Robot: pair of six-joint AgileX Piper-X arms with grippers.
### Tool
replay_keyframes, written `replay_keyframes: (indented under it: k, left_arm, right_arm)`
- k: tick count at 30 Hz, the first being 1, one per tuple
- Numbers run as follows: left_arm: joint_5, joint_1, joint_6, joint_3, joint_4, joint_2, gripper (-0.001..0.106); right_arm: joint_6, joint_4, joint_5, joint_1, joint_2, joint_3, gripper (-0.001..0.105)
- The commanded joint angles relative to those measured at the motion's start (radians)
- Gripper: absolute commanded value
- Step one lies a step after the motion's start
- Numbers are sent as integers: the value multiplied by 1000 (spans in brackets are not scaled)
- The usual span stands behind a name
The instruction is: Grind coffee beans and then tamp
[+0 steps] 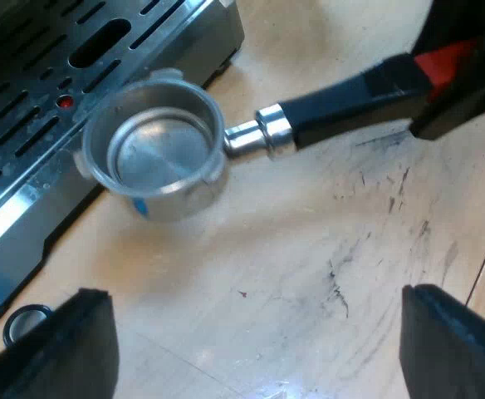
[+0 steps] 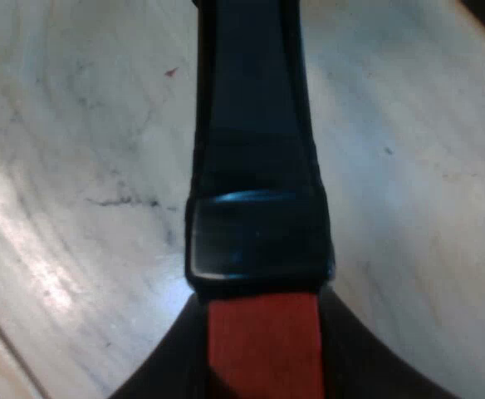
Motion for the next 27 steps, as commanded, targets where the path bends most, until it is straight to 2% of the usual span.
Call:
replay_keyframes:
  k: [1,3,5,9,18,23,27]
  left_arm:
    - [-1,-5,-12,-5,0,-3,71]
    - [-1,-5,-12,9,-11,-3,71]
    - [19,-5,-12,17,-27,-3,71]
    - [40,-5,-12,21,-44,-3,71]
    - [36,-5,-12,21,-44,-3,71]
    - [36,-5,-16,21,-44,-3,71]
    - [36,-5,-16,21,-44,-3,71]
  right_arm:
    - [-63,-45,-26,-36,-11,-13,0]
    - [-103,-51,-67,-65,-1,-13,0]
    - [-116,-68,-99,-88,13,-13,0]
    - [-157,-122,-107,-105,54,-13,0]
    - [-153,-229,-137,-105,152,39,0]
    - [-149,-328,-137,-105,157,106,0]
    - [-149,-336,-137,-105,157,111,0]
